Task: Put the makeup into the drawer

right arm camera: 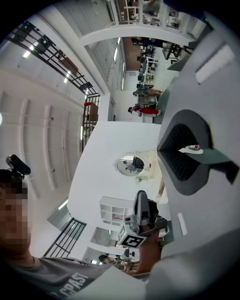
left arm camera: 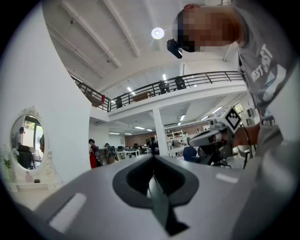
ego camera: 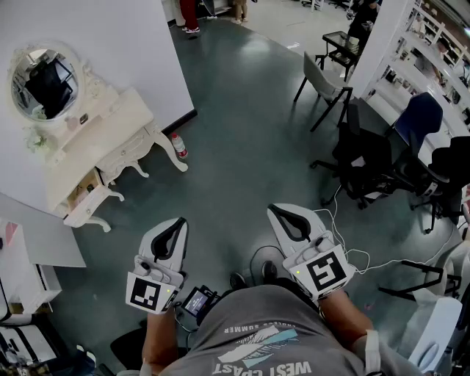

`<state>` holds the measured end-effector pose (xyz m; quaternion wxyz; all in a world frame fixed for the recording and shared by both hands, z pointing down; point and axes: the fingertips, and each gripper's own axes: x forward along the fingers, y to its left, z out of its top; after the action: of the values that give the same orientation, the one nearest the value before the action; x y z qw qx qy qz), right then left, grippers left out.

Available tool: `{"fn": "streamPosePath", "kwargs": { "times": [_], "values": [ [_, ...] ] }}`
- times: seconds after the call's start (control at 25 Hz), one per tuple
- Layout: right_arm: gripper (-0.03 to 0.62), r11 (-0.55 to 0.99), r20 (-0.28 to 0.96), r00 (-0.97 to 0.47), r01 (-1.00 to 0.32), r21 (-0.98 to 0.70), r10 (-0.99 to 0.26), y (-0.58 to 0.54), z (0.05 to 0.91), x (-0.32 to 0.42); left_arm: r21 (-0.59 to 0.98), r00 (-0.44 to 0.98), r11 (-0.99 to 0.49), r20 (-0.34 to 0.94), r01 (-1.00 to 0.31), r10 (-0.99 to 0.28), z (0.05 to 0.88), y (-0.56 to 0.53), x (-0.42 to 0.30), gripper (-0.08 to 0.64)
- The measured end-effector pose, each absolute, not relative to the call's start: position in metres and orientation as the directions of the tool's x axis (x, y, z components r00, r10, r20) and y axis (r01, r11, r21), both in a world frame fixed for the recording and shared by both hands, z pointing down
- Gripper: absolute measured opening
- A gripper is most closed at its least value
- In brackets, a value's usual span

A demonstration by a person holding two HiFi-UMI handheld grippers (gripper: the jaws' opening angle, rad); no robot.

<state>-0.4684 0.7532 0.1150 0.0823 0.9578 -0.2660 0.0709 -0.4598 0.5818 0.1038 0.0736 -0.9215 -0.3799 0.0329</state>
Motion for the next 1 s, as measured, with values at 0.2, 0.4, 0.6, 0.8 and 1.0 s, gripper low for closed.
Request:
{"fn": "streamPosePath", "kwargs": {
  "times": [0.2, 0.4, 0.6, 0.8, 1.0],
  "values": [
    [0.0, -0.849, 0.179, 0.853, -0.513, 0.125, -0.489, 0.737, 0.115, -0.463, -0.155, 0.707, -0.698, 0.005, 0.699, 0.707, 0.108, 0.563, -0.455, 0.002],
    [0.0, -0.857, 0.175, 0.86, -0.502, 0.117, -0.48, 0.714, 0.116, -0.454, -0.158, 0.705, -0.698, -0.015, 0.699, 0.709, 0.107, 0.539, -0.444, 0.001],
    [0.002, -0.86, 0.158, 0.861, -0.5, 0.097, -0.483, 0.695, 0.111, -0.442, -0.156, 0.708, -0.703, -0.029, 0.694, 0.706, 0.106, 0.519, -0.435, 0.001],
    [0.002, -0.856, 0.123, 0.852, -0.516, 0.039, -0.508, 0.683, 0.107, -0.427, -0.15, 0.714, -0.709, -0.027, 0.689, 0.7, 0.112, 0.506, -0.426, 0.002],
    [0.002, -0.835, 0.13, 0.832, -0.548, 0.047, -0.539, 0.675, 0.11, -0.401, -0.134, 0.748, -0.741, 0.003, 0.658, 0.663, 0.118, 0.494, -0.413, 0.002]
  ]
}}
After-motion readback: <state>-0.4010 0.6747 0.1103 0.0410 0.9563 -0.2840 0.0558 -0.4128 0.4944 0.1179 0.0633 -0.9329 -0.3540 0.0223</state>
